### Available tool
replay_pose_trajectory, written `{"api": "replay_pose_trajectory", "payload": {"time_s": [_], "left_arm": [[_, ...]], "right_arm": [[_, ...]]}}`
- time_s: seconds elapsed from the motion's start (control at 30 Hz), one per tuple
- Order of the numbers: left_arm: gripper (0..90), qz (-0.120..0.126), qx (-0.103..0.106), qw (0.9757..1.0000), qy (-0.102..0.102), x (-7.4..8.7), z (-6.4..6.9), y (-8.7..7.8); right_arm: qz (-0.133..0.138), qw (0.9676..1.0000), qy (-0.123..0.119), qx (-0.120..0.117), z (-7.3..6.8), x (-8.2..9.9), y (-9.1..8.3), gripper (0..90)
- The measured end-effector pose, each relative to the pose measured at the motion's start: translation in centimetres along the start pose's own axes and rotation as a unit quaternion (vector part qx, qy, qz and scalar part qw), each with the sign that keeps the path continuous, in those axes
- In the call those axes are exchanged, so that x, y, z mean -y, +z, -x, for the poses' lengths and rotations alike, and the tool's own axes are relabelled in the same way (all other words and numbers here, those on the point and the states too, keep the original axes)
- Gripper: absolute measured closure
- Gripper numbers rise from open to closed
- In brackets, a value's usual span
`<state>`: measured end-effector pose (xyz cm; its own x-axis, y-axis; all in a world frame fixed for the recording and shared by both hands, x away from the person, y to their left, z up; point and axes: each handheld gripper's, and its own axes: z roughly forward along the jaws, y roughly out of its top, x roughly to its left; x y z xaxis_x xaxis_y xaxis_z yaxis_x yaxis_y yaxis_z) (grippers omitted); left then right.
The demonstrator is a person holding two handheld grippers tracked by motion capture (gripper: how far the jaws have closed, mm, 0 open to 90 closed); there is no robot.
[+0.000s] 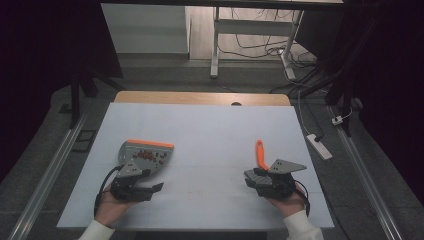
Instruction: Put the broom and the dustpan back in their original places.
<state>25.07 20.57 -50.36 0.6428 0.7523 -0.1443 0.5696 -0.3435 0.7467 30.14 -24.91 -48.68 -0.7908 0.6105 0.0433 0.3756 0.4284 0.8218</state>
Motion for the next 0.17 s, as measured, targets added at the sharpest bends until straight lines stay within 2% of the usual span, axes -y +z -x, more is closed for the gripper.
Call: {"api": "replay_pose_trajectory", "payload": {"time_s": [0.17], "left_arm": [[30.6, -0.001, 0.001, 1.0000, 0.000, 0.04, 0.00, 0.02]], "right_arm": [[0.001, 1.0000, -0.005, -0.001, -0.05, -0.02, -0.04, 45.7]]}}
